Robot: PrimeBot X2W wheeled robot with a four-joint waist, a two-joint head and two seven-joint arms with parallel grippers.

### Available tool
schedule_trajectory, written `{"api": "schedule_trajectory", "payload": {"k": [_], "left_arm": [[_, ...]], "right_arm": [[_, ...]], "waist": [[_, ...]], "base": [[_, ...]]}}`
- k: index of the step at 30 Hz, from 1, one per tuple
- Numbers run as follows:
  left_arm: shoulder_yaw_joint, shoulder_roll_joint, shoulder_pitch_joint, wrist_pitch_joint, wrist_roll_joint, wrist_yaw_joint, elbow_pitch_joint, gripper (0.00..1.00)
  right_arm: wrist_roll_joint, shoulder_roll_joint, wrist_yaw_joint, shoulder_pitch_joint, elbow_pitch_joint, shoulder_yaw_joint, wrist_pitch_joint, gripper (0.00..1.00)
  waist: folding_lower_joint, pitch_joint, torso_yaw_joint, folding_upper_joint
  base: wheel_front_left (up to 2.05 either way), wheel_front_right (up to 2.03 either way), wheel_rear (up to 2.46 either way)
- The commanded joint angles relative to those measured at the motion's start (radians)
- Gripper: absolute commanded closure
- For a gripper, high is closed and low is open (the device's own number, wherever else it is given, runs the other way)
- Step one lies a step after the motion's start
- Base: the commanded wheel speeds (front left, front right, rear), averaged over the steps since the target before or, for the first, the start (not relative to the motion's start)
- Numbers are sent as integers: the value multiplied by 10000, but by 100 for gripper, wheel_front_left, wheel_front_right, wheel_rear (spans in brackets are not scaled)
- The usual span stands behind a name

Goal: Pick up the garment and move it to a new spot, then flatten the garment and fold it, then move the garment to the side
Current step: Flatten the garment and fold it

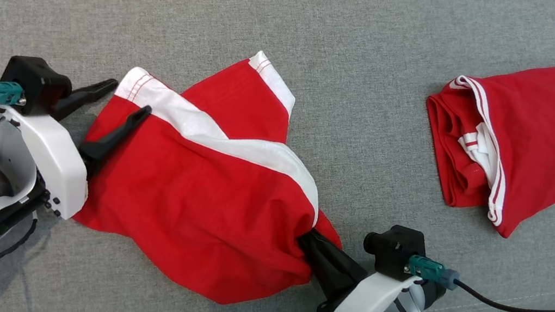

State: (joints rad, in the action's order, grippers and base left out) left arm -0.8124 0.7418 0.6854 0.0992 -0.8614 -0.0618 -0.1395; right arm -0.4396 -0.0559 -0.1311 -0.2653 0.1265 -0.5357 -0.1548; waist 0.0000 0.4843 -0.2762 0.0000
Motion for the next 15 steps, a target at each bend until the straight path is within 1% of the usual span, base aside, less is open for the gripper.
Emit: {"api": "schedule_trajectory", "payload": {"k": [1, 3, 6, 8, 9, 10, 11, 15], "left_arm": [[380, 383, 132, 108, -106, 2, 174, 4], [395, 402, 136, 138, -135, 37, 162, 0], [432, 430, 107, 175, -222, 96, 167, 0], [480, 416, 75, 200, -361, 116, 175, 7], [480, 416, 75, 200, -361, 116, 175, 7], [482, 419, 76, 210, -389, 102, 203, 14], [515, 382, 68, 201, -519, 59, 267, 100], [663, 313, 81, -80, -661, -12, 437, 100]], "right_arm": [[-61, 56, 4, -156, -55, -285, -65, 100], [-113, 56, 4, -208, -32, -367, -49, 100], [-181, 56, 4, -270, -34, -502, 23, 100], [-227, 56, 4, -296, -25, -557, 82, 100], [-227, 56, 4, -296, -25, -557, 82, 100], [-239, 56, 4, -306, -15, -577, 100, 100], [-250, 56, 4, -322, 11, -577, 139, 100], [-209, 56, 4, -332, 51, -464, 213, 100]], "waist": [[0, 10, -30, 0], [0, 16, -93, 0], [0, 46, -212, 0], [0, 44, -272, 0], [0, 44, -272, 0], [0, 45, -297, 0], [0, 34, -311, 0], [0, -18, -209, 0]], "base": [[0, 0, 0], [0, 0, 0], [0, 0, 0], [0, 0, 0], [0, 0, 0], [0, 0, 0], [0, 0, 0], [0, 0, 0]]}}
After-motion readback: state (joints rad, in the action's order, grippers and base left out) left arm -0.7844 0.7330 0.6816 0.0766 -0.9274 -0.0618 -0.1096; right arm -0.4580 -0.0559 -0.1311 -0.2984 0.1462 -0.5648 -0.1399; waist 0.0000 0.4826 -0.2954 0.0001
